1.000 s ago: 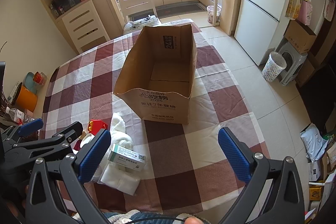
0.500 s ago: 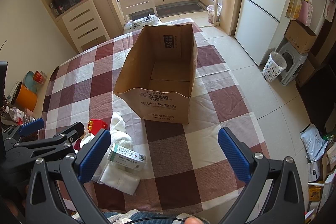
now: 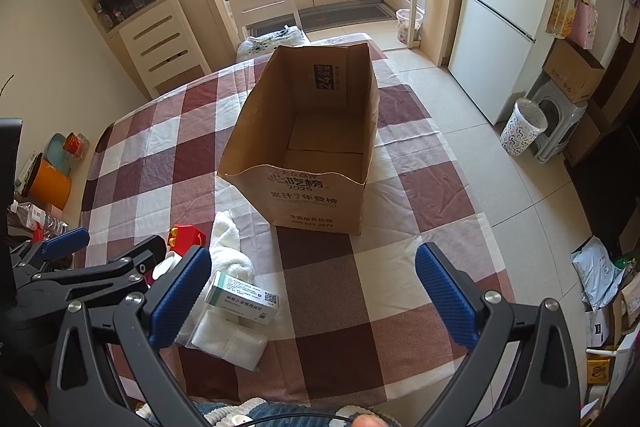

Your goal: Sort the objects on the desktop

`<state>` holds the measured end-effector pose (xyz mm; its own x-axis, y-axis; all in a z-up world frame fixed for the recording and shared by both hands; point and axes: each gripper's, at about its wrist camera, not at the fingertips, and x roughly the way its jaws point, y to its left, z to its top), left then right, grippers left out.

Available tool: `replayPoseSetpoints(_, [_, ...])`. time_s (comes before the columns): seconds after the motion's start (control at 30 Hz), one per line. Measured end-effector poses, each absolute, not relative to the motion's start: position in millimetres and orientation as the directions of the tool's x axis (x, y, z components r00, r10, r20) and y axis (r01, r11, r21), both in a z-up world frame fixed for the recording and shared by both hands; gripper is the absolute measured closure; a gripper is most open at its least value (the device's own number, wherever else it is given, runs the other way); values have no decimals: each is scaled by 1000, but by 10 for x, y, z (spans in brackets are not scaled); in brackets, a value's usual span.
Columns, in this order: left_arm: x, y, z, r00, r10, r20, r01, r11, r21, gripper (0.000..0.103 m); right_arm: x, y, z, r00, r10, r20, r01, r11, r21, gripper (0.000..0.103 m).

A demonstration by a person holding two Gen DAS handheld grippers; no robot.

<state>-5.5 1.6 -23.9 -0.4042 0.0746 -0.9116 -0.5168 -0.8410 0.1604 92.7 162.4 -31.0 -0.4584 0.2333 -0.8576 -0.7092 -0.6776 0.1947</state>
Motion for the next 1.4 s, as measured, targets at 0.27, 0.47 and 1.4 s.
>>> replayPoseSetpoints(0.27, [-19,-11,-303,-388,71,-919,-532,-831,161,0,943,1606,-315,-449,224,-865,-713,-673,196,0])
replayPoseSetpoints(0.47, [12,-52,-390,-372,76,-925,-599,-781,177,0,970,1560,-375,-437,204,-876,-716,-668,202,0])
replayPoseSetpoints(1.4, [-714,-2393,-1351,-436,66,-898,-533,-822,199,0,436,387,-1739,-441,-5,-897,-319,-934,162,1])
